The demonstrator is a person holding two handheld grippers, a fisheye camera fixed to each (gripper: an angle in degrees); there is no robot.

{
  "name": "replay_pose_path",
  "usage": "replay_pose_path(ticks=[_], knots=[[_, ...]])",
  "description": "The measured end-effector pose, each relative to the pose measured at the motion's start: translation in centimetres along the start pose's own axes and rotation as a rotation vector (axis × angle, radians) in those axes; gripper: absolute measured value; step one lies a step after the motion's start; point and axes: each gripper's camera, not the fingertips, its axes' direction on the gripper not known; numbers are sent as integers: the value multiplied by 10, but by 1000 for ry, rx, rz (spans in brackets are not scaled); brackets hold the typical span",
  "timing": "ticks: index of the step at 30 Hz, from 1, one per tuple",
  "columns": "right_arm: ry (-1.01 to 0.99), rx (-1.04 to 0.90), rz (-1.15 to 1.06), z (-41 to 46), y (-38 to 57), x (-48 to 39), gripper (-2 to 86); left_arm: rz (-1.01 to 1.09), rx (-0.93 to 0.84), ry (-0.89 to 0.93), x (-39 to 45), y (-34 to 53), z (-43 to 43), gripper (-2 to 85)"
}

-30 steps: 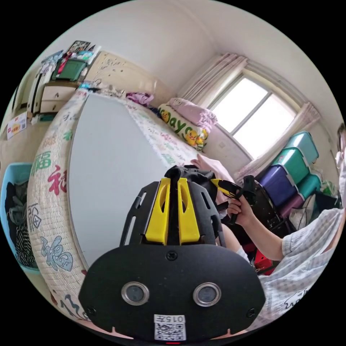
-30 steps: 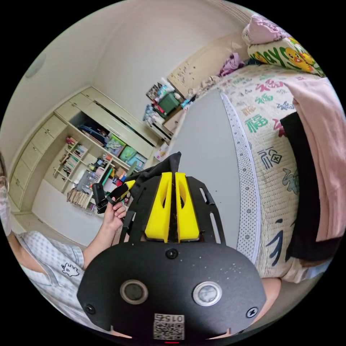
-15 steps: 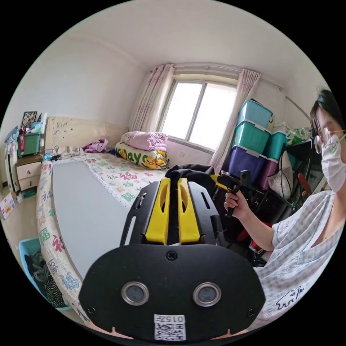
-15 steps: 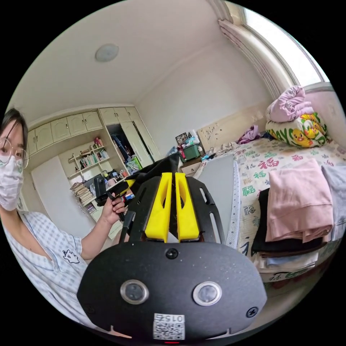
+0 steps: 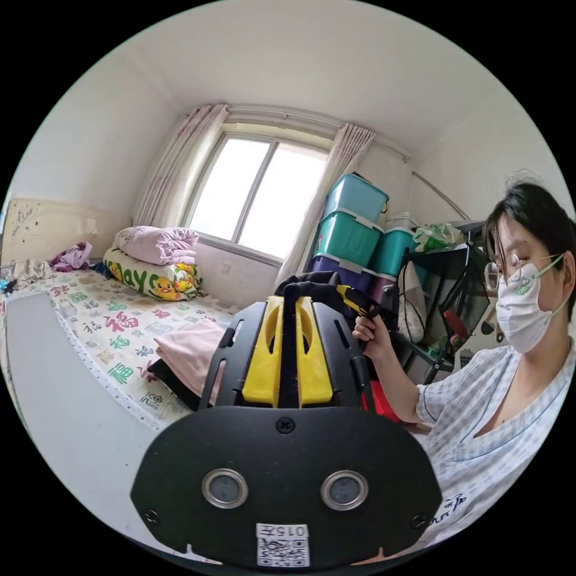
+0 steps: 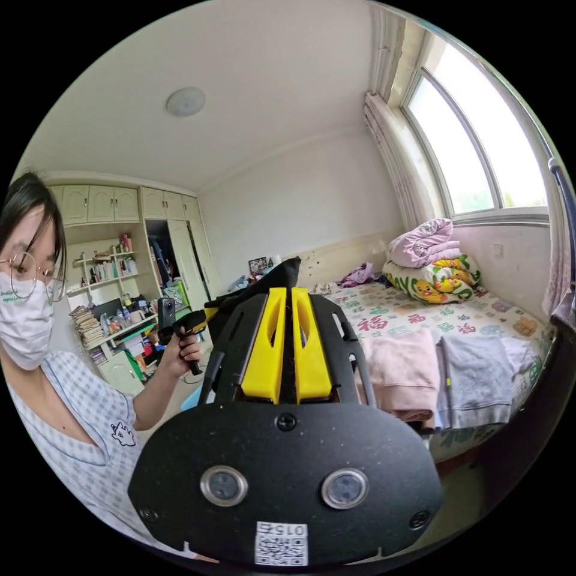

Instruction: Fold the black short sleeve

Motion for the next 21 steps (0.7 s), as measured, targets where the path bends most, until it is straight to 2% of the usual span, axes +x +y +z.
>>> replay_pose_path(ticks=[3,7,9,11,13,16,19,21], knots=[[78,-44,-20,29,-35,35,6,-22,-31,-6,-38,-34,57,14],[183,-166,-18,122,-83,124,13,-94,-78,-63,-134,-76,154,22],[203,-245,32,182,-97,181,20,-132,-126,-182,-187,-87,206,31],[250,-385,177,261,-94,265,39,-192,-187,-455,-253,-84,273,47],[328,-451,301,287,-78,316,44,-217,-273,-522,-289,-77,313,50],[305,-389,314,264,-42,356,59,-201,-308,-340,-301,-61,349,56],[495,-520,297,240,24,391,82,-124,-355,-207,-278,-41,378,58],[526,-658,361,236,68,415,109,-106,-393,-133,-264,-27,400,58]])
